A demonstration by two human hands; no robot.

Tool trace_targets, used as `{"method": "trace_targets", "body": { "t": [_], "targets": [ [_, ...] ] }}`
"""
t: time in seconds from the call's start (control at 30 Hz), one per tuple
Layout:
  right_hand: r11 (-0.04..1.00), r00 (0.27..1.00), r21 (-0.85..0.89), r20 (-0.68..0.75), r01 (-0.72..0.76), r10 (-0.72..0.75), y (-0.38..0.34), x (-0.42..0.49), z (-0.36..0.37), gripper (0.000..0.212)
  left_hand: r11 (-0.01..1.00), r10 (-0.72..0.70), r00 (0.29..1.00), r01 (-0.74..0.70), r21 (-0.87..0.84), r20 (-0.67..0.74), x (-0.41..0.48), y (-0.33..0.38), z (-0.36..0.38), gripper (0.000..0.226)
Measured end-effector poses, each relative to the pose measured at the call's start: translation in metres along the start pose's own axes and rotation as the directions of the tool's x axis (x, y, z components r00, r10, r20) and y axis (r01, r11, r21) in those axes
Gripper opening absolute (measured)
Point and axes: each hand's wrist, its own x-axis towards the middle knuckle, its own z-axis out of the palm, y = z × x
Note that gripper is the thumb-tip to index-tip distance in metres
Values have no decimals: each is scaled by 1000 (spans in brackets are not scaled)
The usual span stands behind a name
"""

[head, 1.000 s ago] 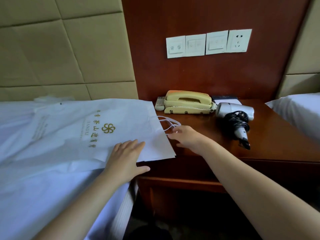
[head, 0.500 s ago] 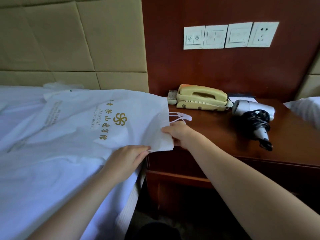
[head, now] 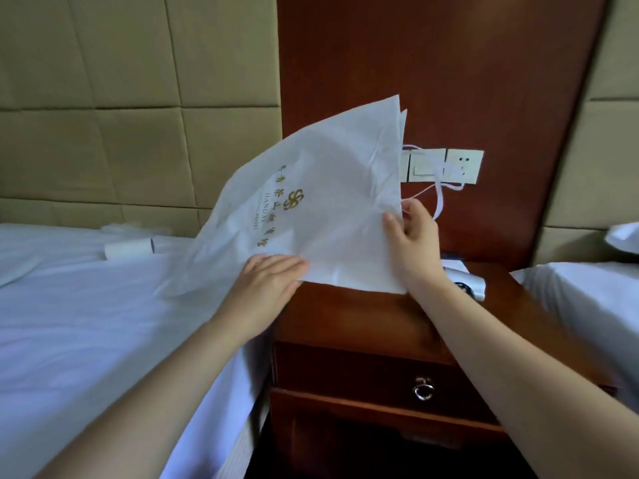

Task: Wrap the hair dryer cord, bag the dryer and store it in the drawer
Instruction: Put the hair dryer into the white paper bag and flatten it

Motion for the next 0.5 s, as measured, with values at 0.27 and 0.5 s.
{"method": "trace_targets", "body": {
  "t": [0.27, 0.5],
  "targets": [
    [957, 872, 199, -405, -209, 275, -4, -17, -62, 10, 997, -79, 995, 77, 23, 65, 65, 65, -3, 43],
    [640, 693, 410, -29, -649, 721, 36, -59, -69, 23, 847, -214, 936, 320, -424, 278, 54, 132, 26, 42]
  ]
}}
